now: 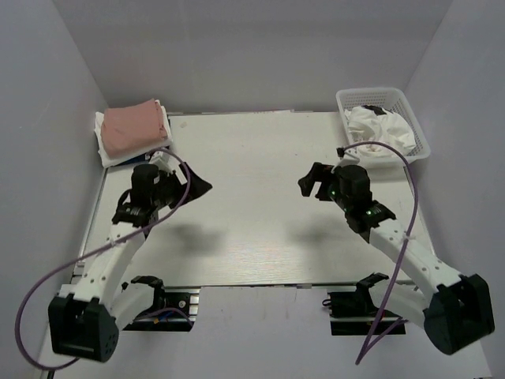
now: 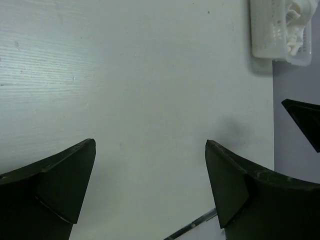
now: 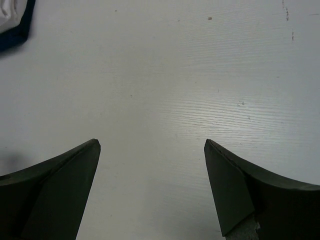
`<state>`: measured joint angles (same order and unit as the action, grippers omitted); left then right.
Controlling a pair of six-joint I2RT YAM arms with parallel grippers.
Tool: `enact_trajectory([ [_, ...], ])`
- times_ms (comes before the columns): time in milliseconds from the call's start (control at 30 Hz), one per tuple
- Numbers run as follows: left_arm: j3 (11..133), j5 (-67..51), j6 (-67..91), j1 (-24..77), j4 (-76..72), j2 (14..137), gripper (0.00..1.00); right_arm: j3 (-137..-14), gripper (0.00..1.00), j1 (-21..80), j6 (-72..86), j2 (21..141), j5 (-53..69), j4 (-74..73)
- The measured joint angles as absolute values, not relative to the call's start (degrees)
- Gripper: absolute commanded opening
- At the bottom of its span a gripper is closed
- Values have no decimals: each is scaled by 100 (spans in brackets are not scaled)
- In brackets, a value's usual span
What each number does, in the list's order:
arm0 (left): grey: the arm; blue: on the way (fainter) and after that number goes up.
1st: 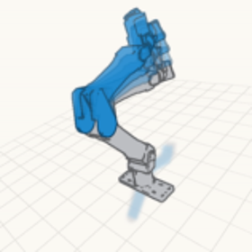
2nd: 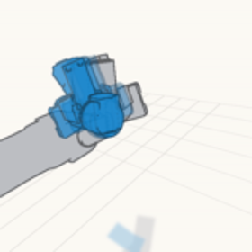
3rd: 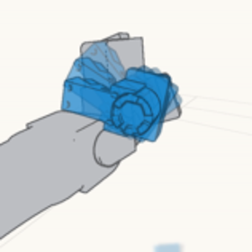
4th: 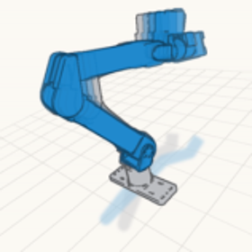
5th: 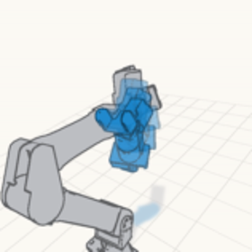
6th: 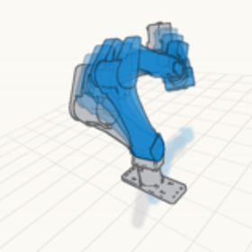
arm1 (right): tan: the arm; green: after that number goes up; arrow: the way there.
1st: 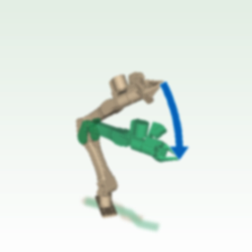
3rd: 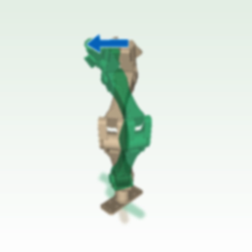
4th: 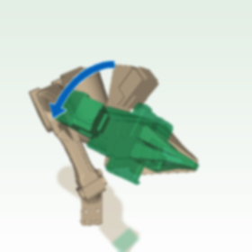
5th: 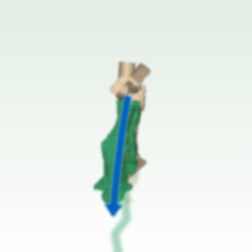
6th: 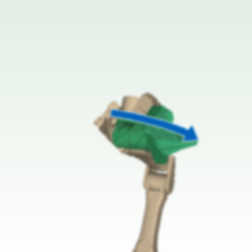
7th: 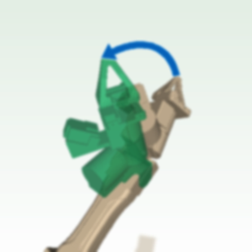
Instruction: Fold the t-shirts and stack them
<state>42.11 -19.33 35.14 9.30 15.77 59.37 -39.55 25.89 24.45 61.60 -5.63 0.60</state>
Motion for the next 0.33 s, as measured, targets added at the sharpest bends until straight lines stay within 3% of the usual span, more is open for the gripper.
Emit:
enact_trajectory([
  [200, 3935, -1542, 3555, 991, 2018, 4202, 100, -3105, 90, 2589, 2836, 5356, -711, 301],
  [333, 3935, -1350, 3496, 996, 2130, 4053, 100, -2989, 90, 2589, 2856, 5269, -735, 303],
])
